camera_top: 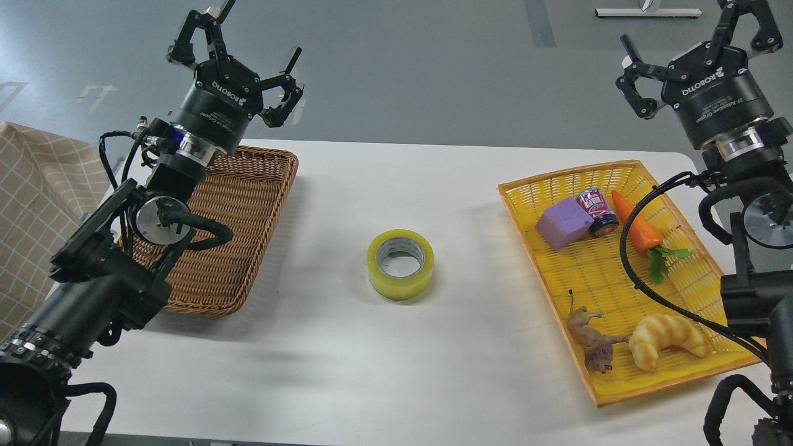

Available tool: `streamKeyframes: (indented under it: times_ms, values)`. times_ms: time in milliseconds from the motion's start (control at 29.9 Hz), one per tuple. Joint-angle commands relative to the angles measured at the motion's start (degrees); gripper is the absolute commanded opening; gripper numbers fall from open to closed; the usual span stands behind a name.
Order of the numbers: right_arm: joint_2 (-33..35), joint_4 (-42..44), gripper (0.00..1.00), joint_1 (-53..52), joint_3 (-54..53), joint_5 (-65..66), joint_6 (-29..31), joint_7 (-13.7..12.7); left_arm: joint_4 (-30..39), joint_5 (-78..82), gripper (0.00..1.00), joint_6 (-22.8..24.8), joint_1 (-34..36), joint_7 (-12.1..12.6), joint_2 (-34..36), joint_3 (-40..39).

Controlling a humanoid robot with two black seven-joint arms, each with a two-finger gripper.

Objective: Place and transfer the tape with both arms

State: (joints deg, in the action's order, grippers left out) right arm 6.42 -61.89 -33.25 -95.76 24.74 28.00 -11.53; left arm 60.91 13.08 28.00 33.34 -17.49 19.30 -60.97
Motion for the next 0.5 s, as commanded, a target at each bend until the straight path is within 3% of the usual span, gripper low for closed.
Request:
streamKeyframes:
  times_ms: [0, 468]
  values:
    - [-0.09, -0.08, 1.0, 0.29, 0.22, 0.05, 0.0, -0.07, -0.18, 0.11, 0.98, 0.0, 0.32, -0.09, -0.05, -0.03]
    - [0.35, -0.08, 1.0, 1.87, 0.48, 0.05, 0.0, -0.34, -0.18, 12.13, 0.98, 0.0, 0.58, -0.44, -0.31, 1.2]
